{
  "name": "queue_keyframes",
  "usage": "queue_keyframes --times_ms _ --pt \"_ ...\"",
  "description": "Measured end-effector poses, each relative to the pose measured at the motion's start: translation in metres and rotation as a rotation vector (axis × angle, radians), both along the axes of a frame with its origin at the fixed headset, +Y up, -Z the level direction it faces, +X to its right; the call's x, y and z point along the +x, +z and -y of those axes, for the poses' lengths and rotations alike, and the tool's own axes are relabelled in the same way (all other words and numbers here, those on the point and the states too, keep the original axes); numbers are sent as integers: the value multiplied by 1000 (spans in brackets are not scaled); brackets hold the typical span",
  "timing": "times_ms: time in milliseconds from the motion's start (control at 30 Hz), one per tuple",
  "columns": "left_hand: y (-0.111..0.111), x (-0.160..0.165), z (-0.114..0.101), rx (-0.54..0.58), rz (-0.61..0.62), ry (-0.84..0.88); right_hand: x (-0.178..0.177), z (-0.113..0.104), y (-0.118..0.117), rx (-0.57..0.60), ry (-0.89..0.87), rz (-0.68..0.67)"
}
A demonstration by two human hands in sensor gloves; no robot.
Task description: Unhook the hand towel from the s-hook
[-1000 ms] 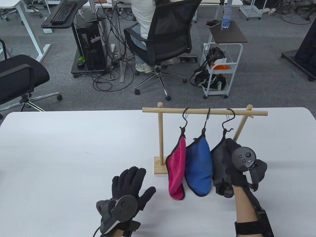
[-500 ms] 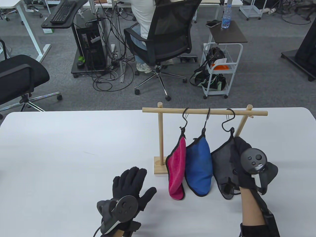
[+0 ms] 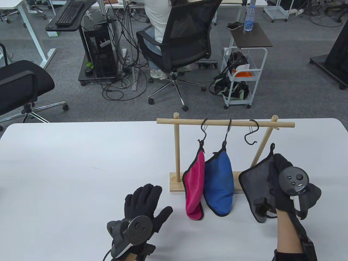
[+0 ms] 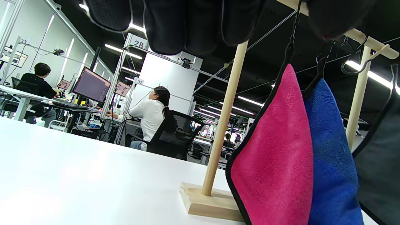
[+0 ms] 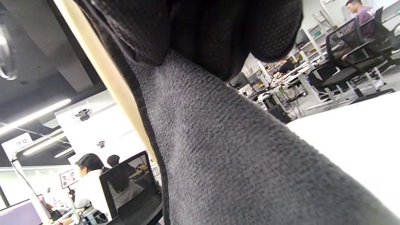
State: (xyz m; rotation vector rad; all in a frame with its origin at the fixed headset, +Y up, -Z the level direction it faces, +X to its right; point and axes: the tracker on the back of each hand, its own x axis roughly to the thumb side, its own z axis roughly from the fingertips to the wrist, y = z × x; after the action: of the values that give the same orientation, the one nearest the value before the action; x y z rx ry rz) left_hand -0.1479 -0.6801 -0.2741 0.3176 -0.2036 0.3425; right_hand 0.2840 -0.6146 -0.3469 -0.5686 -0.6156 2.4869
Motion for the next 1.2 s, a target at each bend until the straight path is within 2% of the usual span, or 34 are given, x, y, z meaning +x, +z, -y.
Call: queue_keyframes --times_ms 333,700,1033,1200 --pt "0 0 0 -3 0 -4 30 24 0 -68 21 103" --pt "0 0 0 -3 0 -4 52 62 -5 -199 56 183" --pt "0 1 0 -6 3 -10 45 104 -14 -449 154 98" --pt "0 1 0 -6 3 -11 42 118 -18 -539 175 69"
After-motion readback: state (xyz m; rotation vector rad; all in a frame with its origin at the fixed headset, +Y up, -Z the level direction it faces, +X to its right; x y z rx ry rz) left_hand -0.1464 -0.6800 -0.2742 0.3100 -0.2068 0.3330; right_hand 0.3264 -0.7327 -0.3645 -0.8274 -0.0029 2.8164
